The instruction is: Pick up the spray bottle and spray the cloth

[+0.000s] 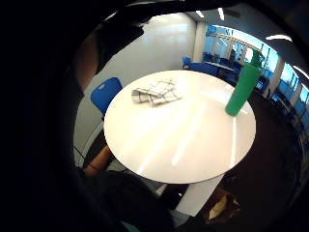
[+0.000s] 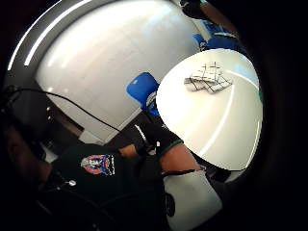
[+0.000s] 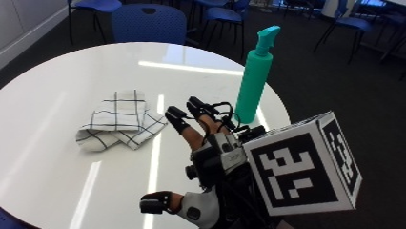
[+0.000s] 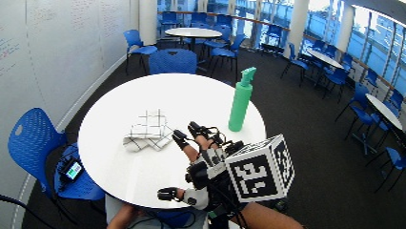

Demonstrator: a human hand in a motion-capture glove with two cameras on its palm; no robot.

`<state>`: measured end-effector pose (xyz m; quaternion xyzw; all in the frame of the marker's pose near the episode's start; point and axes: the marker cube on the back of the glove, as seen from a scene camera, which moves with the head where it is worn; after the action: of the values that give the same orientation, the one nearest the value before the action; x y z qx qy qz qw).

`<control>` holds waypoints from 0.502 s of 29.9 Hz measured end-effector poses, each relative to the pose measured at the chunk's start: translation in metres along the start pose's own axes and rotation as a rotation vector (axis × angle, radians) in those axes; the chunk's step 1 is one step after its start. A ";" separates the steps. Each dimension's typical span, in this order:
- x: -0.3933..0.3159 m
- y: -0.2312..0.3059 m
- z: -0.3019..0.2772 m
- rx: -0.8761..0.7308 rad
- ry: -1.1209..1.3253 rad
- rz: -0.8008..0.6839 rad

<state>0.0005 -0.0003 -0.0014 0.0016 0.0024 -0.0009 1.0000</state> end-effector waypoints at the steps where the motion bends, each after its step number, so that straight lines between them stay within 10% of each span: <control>1: 0.000 0.000 0.000 0.001 0.001 0.000; 15: 0.008 -0.003 -0.006 0.016 0.026 0.019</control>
<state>0.0086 -0.0029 -0.0069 0.0096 0.0155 0.0087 0.9998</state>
